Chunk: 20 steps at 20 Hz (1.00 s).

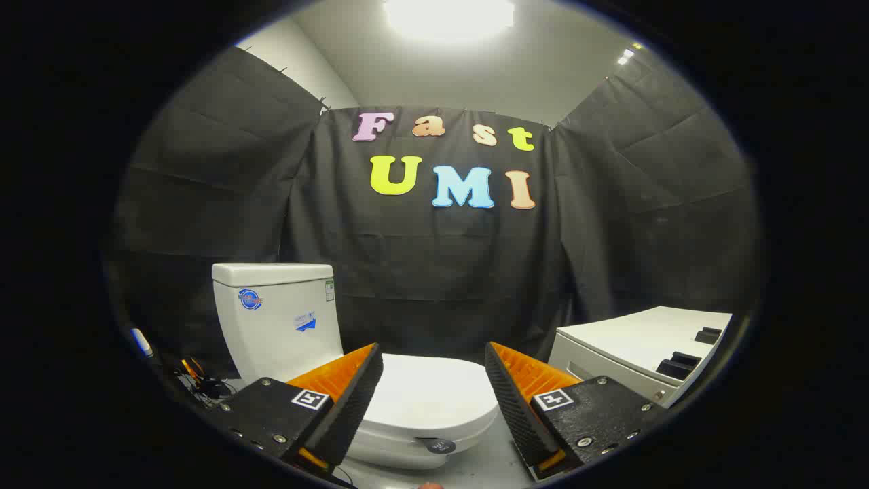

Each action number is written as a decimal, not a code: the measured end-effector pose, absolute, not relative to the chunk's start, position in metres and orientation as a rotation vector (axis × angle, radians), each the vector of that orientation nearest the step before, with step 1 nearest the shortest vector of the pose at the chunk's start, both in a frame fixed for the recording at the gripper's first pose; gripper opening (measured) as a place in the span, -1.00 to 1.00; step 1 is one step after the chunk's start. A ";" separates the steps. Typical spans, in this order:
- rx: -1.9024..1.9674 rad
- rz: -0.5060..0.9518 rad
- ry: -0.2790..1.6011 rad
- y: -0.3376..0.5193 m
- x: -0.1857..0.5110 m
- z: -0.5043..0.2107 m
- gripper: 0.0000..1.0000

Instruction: Open the toilet lid.

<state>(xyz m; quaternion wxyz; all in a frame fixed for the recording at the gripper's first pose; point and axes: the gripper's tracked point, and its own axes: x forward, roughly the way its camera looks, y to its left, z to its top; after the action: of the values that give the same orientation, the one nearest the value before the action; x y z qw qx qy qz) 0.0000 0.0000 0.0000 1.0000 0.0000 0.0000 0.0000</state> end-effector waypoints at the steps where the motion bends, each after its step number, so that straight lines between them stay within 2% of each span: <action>1: -0.001 -0.001 -0.001 0.001 0.000 0.000 0.87; 20: 0.023 -0.032 -0.030 -0.006 -0.003 0.010 0.87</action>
<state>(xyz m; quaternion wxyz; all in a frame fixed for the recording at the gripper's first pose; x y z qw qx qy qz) -0.0025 -0.0058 0.0104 0.9997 0.0117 -0.0150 -0.0159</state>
